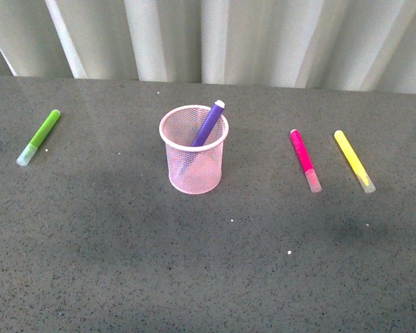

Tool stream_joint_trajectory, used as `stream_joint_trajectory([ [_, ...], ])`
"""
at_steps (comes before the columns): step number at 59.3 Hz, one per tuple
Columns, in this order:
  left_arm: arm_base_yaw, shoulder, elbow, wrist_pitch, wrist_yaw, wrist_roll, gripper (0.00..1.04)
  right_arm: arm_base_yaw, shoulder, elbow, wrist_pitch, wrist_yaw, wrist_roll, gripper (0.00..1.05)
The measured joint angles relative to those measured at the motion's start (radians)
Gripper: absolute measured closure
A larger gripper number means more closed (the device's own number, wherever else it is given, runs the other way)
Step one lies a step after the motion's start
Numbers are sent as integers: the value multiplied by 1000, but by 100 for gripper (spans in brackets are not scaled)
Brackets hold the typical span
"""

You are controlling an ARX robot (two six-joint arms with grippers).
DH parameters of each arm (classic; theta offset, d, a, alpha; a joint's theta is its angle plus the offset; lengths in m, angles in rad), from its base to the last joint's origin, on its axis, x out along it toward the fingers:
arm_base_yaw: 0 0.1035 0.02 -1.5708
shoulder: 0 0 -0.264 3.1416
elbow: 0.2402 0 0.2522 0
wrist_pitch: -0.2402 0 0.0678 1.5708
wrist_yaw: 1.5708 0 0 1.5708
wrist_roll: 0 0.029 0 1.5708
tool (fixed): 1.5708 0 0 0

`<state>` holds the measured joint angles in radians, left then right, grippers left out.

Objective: Insert purple and pink pens into pink cup

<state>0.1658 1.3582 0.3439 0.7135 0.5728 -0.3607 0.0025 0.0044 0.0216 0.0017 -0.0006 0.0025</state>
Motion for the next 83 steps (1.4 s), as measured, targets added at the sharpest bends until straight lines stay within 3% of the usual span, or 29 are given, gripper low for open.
stream_joint_trajectory([
  [13, 116, -245, -137, -143, 95, 56, 7, 0, 0, 0, 0, 0, 0, 7],
  [18, 121, -256, -168, -143, 56, 87, 8, 0, 0, 0, 0, 0, 0, 7],
  [20, 89, -217, -222, 19, -89, 144, 15, 0, 0, 0, 0, 0, 0, 7],
  [25, 14, -210, -332, 299, -344, 262, 31, 0, 0, 0, 0, 0, 0, 7],
  [27, -13, -250, -336, 327, -406, 286, 38, 0, 1, 0, 0, 0, 0, 7],
  [37, -66, -465, -337, 179, -476, 339, 72, 0, 0, 0, -1, 0, 0, 7],
  [41, -121, -565, -336, 56, -557, 342, 85, 0, 0, 0, -1, 0, 0, 7],
  [47, -160, -697, -336, -72, -567, 344, 101, 0, 0, 0, -1, 0, 0, 7],
  [83, -164, -1068, -336, -418, -573, 353, 101, 0, 0, 0, -1, 0, 0, 7],
])
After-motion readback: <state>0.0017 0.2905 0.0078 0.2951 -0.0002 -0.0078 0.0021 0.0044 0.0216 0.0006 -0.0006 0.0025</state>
